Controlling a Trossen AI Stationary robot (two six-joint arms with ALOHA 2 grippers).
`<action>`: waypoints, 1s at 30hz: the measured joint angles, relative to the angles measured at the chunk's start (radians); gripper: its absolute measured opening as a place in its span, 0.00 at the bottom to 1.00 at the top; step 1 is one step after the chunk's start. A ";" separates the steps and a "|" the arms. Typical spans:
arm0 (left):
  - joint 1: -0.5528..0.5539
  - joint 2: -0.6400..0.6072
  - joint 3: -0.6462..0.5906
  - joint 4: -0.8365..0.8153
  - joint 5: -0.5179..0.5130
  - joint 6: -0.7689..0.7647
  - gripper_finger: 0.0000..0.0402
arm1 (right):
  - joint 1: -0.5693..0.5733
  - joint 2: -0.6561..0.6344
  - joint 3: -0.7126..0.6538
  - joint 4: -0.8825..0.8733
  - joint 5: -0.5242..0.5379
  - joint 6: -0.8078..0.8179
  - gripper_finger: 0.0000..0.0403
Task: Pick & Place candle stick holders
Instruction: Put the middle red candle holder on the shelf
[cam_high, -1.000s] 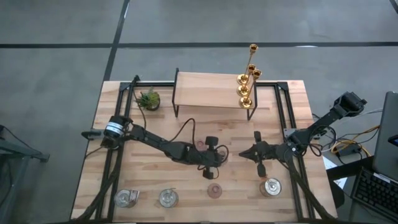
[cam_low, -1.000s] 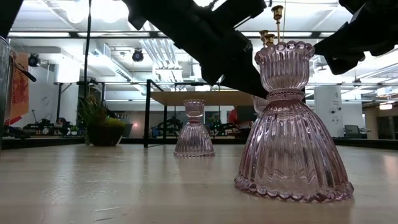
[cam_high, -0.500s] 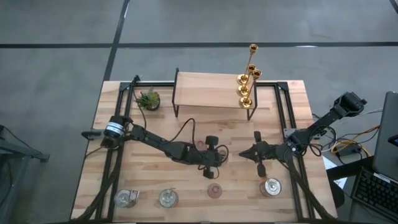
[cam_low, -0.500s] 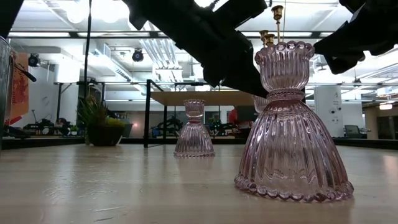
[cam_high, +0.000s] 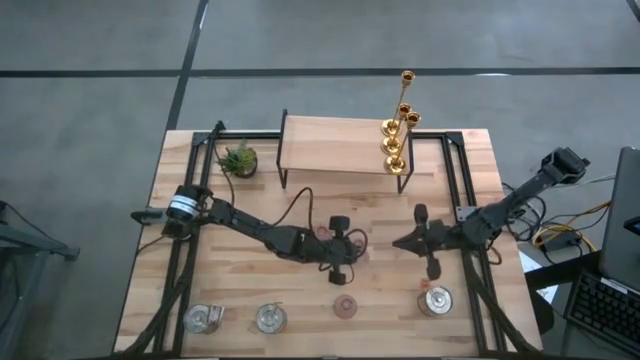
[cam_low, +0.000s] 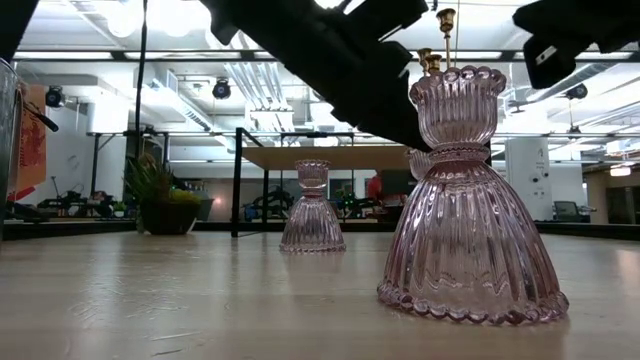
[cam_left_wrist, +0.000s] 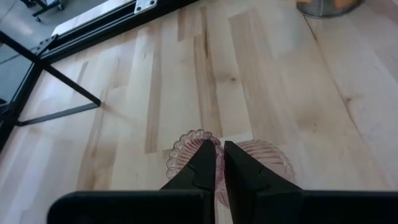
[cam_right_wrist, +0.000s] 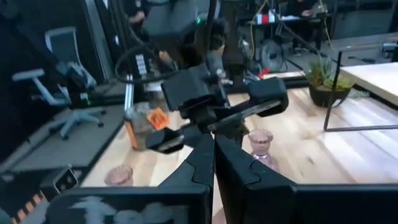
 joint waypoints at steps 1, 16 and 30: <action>0.002 0.000 0.000 0.000 0.000 -0.005 0.05 | 0.000 -0.027 -0.013 0.001 -0.002 0.011 0.02; 0.023 -0.001 0.038 0.000 -0.040 -0.100 0.05 | 0.000 -0.324 -0.230 -0.034 -0.035 0.027 0.02; 0.036 -0.001 0.038 0.003 -0.098 -0.197 0.05 | 0.000 -0.352 -0.230 -0.134 0.001 0.036 0.02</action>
